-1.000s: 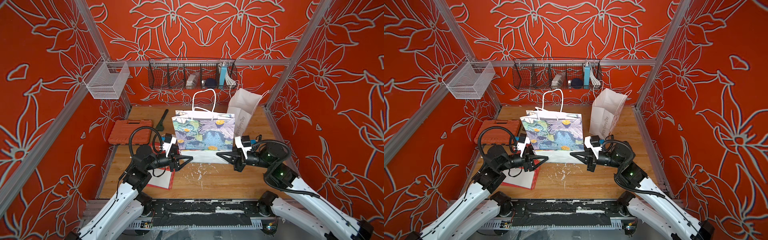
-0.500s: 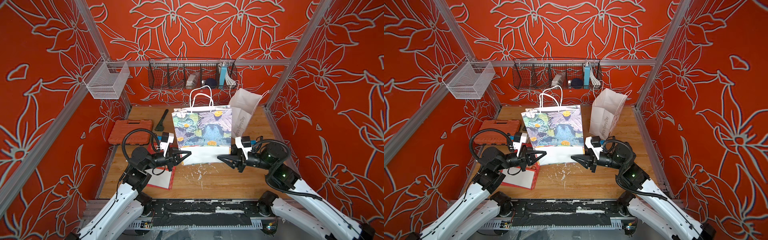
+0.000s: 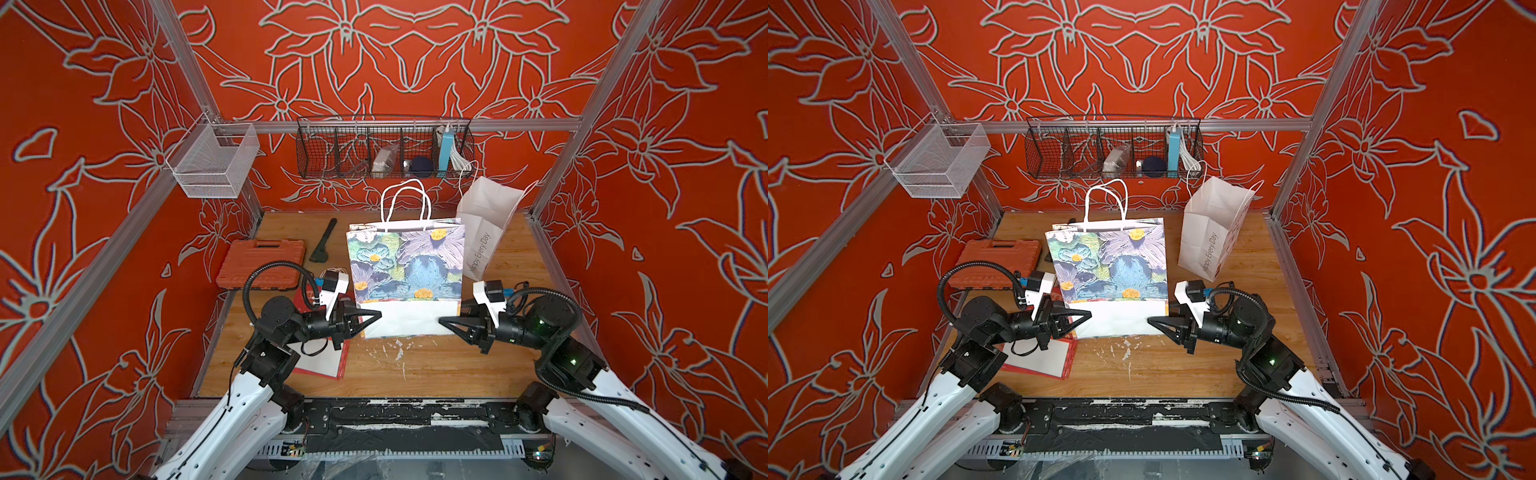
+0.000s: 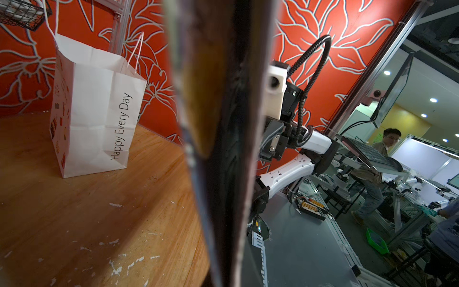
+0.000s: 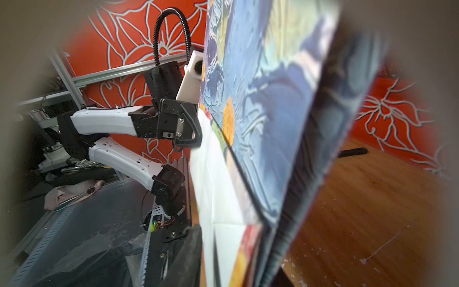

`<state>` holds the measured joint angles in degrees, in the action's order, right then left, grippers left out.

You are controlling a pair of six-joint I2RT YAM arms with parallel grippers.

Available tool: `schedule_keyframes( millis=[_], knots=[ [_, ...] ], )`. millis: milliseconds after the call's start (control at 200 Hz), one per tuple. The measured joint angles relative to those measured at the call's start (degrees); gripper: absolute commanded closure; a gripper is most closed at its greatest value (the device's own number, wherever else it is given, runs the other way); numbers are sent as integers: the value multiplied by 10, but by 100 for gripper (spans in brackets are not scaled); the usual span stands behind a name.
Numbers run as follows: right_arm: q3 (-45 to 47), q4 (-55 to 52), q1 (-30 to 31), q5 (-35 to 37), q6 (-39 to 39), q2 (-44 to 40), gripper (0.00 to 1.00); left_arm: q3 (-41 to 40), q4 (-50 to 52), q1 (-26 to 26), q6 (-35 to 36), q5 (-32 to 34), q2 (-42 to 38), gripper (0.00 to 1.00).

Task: Put away the paper bag
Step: Press the paper bag.

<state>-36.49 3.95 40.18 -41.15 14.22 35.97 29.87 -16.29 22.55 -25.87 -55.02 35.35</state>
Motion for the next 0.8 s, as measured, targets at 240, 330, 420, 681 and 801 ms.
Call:
schedule_keyframes(
  millis=[240,330,420,681,801],
  knots=[
    [-24,7,0,3,-10,25,100,0,27,-1,22,-1,-1,100],
    [-24,7,0,5,-12,25,79,0,33,-1,29,-1,-1,100],
    [-28,7,0,14,-18,26,79,-2,41,-1,35,-3,-1,100],
    [-48,-4,2,34,-36,26,100,-14,47,-1,48,-2,0,100],
    [-50,-12,3,49,-40,27,71,-15,54,-1,55,-2,0,100]
  ],
)
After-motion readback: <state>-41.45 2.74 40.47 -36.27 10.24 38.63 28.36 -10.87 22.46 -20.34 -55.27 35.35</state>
